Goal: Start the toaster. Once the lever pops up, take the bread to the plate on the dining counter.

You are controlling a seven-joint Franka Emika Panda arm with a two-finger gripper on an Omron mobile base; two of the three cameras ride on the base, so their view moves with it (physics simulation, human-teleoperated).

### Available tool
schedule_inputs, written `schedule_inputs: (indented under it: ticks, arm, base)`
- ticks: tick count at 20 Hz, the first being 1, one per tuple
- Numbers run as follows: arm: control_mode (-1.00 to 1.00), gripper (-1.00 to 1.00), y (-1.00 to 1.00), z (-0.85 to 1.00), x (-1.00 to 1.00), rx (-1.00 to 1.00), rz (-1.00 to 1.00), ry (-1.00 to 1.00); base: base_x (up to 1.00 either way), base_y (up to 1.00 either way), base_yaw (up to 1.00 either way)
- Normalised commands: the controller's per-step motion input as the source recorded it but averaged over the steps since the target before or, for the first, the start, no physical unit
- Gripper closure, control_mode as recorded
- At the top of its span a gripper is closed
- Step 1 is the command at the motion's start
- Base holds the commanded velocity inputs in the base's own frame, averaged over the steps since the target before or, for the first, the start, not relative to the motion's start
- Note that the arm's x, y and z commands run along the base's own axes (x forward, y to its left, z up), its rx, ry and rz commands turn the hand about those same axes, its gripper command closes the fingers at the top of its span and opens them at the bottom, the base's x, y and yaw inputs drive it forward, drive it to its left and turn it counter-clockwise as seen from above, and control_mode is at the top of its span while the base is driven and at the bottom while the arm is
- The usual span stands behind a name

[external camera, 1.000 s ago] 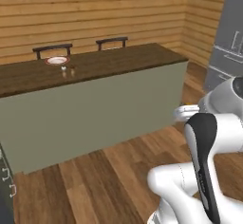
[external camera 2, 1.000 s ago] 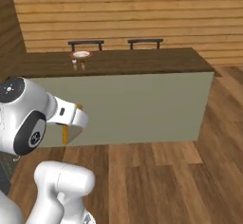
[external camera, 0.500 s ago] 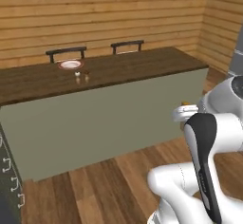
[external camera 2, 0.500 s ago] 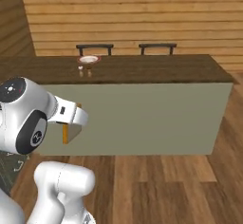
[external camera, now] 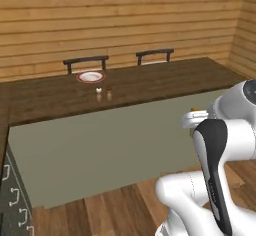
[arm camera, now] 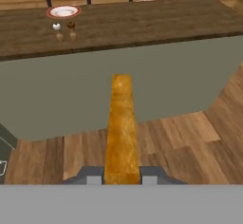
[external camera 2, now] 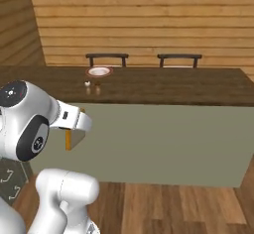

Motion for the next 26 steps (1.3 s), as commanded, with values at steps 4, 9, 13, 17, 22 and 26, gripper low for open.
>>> schedule_inputs:
  ticks: [4, 9, 13, 17, 22, 26]
  arm:
    - [1.00, 1.00, 0.00, 0.00, 0.00, 0.00, 0.00, 0.00]
    - [1.00, 1.00, 0.00, 0.00, 0.00, 0.00, 0.00, 0.00]
    - [1.00, 1.00, 0.00, 0.00, 0.00, 0.00, 0.00, 0.00]
    - [1.00, 1.00, 0.00, 0.00, 0.00, 0.00, 0.00, 0.00]
    - [1.00, 1.00, 0.00, 0.00, 0.00, 0.00, 0.00, 0.00]
    - [1.00, 1.00, 0.00, 0.00, 0.00, 0.00, 0.00, 0.00]
  base:
    - [0.77, -0.07, 0.19]
    - [0.87, -0.01, 0.18]
    - [0.80, 0.00, 0.15]
    - [0.71, 0.00, 0.15]
    - [0.34, 0.00, 0.21]
    - [0.47, 0.00, 0.17]
